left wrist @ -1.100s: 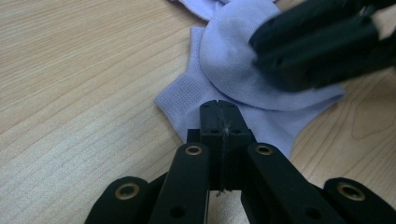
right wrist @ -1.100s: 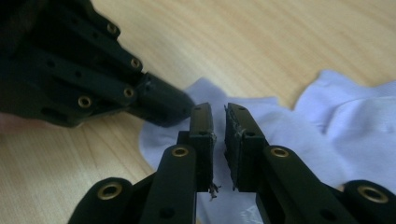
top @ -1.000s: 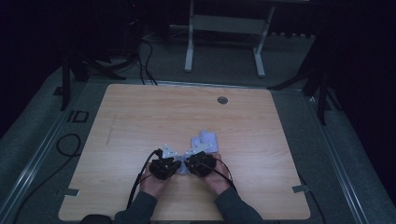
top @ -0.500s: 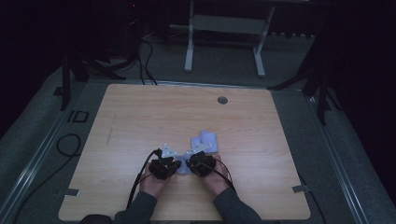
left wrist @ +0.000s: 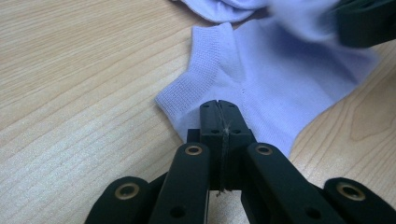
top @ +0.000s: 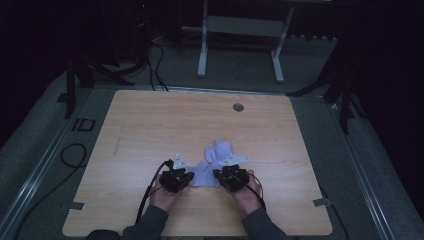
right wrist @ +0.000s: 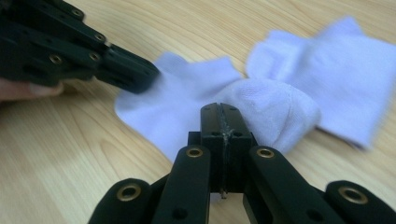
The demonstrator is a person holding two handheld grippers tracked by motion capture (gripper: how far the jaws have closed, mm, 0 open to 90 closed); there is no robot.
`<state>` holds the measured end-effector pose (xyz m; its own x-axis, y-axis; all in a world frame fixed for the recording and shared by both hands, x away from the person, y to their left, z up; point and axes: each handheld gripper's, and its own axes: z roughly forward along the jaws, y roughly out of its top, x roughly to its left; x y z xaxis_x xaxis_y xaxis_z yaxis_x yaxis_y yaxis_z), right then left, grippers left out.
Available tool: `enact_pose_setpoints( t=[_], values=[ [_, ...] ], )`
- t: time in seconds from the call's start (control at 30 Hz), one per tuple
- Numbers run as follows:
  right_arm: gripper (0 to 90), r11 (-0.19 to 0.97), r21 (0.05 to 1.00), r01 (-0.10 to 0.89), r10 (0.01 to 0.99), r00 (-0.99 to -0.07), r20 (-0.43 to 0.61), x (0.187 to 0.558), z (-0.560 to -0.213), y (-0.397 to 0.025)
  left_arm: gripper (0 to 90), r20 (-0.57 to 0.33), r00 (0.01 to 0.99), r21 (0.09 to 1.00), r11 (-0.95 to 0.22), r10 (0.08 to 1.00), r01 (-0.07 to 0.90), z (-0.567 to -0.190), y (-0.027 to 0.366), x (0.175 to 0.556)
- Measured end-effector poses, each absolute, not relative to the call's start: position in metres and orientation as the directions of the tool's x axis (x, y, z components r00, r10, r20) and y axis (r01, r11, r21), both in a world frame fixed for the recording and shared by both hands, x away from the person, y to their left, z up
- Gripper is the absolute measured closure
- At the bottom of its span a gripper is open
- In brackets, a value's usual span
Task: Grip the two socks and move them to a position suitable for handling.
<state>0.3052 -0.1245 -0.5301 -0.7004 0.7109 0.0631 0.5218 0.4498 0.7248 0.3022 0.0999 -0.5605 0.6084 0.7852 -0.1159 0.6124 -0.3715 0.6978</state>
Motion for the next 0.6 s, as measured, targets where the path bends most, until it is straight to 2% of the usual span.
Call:
enact_pose_setpoints(
  t=[0.1, 0.37, 0.6],
  values=[
    [89.8, 0.411, 0.734, 0.541, 0.739, -0.669, 0.079, 0.297, -0.531, -0.144, 90.0, -0.118, 0.608, 0.698, -0.37, 0.785, 0.613, -0.561, 0.1, 0.302],
    [89.1, 0.409, 0.725, 0.554, 0.775, -0.63, 0.045, 0.28, -0.533, -0.17, 89.9, -0.121, 0.607, 0.7, -0.366, 0.785, 0.614, -0.561, 0.1, 0.303],
    [83.7, 0.379, 0.735, 0.563, 0.809, -0.587, 0.033, 0.276, -0.529, -0.189, 89.9, -0.121, 0.607, 0.7, -0.366, 0.785, 0.613, -0.561, 0.1, 0.303]
  ],
)
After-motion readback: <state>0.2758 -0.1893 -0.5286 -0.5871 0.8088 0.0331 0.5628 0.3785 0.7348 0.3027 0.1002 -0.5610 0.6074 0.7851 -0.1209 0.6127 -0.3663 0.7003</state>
